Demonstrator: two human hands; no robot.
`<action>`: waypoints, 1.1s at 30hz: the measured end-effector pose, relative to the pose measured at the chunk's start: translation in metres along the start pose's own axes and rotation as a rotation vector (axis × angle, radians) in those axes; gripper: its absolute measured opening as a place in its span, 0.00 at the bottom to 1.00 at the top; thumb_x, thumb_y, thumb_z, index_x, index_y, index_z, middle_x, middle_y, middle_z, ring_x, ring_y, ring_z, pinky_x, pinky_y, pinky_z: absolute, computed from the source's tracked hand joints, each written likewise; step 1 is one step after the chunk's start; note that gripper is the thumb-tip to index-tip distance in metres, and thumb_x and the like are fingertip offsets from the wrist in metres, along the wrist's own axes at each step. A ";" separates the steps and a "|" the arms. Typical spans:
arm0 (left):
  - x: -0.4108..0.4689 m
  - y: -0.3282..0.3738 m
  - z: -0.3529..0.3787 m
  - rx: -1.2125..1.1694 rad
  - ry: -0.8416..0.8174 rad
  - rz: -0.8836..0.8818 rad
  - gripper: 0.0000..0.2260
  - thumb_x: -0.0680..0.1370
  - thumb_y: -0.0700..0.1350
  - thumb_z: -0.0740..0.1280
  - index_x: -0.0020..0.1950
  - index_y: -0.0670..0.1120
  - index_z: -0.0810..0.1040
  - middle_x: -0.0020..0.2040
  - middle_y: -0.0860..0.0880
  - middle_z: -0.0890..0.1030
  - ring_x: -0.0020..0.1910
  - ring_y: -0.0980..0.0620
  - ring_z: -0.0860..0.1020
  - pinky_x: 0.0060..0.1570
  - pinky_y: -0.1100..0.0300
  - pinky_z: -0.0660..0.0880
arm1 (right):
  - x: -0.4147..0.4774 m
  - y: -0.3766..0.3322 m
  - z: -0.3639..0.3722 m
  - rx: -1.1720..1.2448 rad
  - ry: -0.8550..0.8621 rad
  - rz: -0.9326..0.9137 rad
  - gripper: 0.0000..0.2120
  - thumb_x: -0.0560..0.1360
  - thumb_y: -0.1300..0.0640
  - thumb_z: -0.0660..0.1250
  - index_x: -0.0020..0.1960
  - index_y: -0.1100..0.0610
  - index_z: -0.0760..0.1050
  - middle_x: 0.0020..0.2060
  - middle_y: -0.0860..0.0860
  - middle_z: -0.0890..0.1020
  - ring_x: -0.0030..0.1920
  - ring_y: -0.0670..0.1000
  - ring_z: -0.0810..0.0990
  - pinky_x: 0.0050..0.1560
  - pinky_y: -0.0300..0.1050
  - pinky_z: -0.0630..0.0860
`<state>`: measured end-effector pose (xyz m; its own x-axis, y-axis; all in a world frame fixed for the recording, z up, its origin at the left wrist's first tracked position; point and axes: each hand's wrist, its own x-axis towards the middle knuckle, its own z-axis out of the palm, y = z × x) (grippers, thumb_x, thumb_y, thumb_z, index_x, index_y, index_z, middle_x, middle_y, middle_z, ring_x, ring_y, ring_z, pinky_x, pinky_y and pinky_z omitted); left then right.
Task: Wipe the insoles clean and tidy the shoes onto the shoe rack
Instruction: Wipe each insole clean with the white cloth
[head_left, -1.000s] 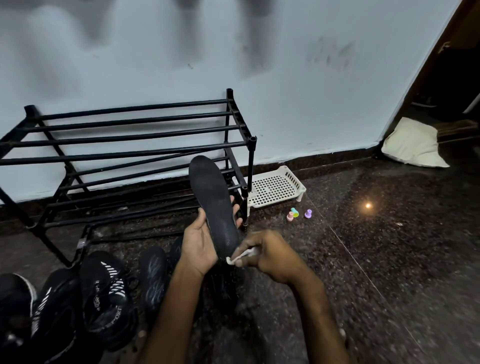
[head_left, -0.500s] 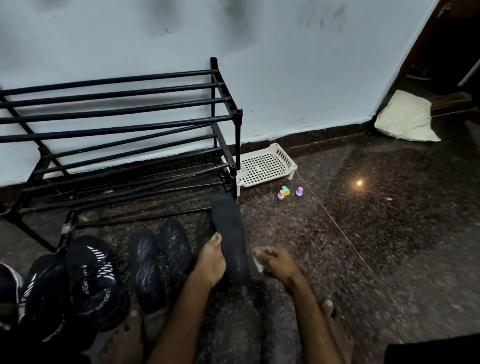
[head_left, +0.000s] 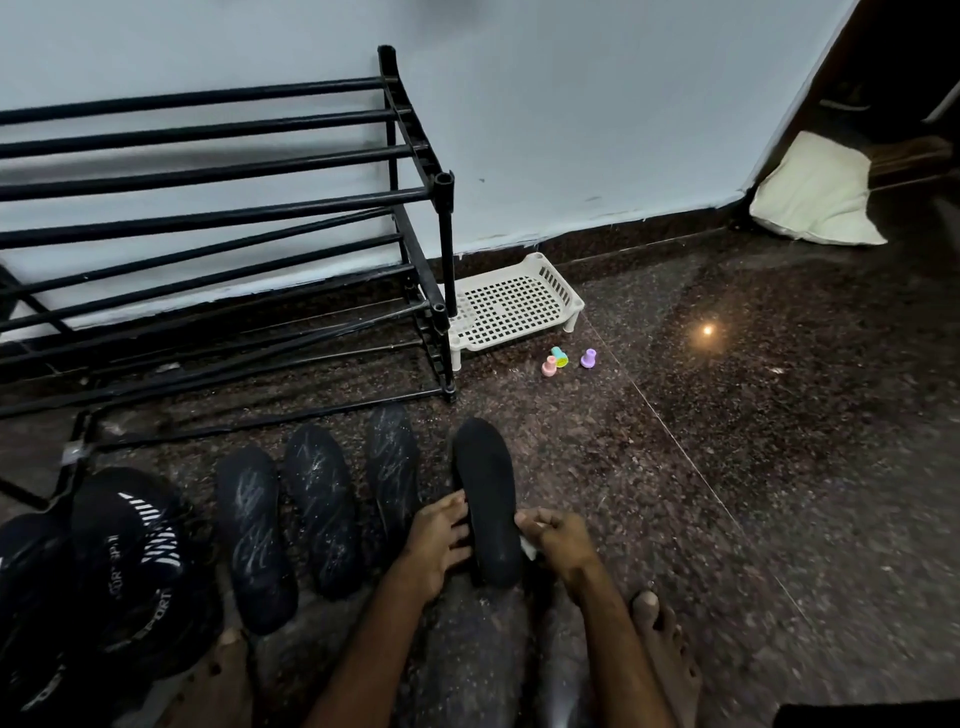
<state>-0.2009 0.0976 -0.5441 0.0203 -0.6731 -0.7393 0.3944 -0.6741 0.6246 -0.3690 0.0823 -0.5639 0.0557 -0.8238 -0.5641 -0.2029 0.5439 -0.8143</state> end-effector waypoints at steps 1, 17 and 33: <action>0.002 -0.001 -0.001 0.016 -0.010 -0.001 0.16 0.85 0.43 0.56 0.73 0.45 0.70 0.57 0.50 0.80 0.53 0.50 0.79 0.55 0.47 0.76 | 0.005 -0.001 -0.002 -0.004 0.011 0.000 0.13 0.79 0.64 0.65 0.37 0.67 0.78 0.28 0.57 0.76 0.26 0.47 0.71 0.29 0.38 0.68; 0.012 0.013 -0.016 0.020 0.108 0.146 0.13 0.83 0.44 0.62 0.67 0.46 0.75 0.58 0.47 0.82 0.48 0.48 0.82 0.35 0.57 0.79 | 0.028 -0.027 -0.010 -0.526 0.421 0.065 0.09 0.76 0.58 0.67 0.54 0.54 0.83 0.52 0.57 0.85 0.53 0.58 0.82 0.51 0.46 0.77; 0.060 0.002 -0.091 0.416 0.453 0.174 0.14 0.81 0.35 0.57 0.66 0.43 0.70 0.46 0.42 0.78 0.35 0.45 0.75 0.33 0.52 0.77 | 0.056 -0.025 0.107 -0.537 -0.062 0.016 0.14 0.76 0.52 0.70 0.33 0.54 0.76 0.33 0.49 0.82 0.41 0.52 0.83 0.44 0.45 0.79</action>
<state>-0.1159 0.0836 -0.6104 0.4744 -0.6489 -0.5949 -0.0371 -0.6899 0.7230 -0.2562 0.0400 -0.5896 0.1029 -0.7960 -0.5965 -0.6747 0.3849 -0.6299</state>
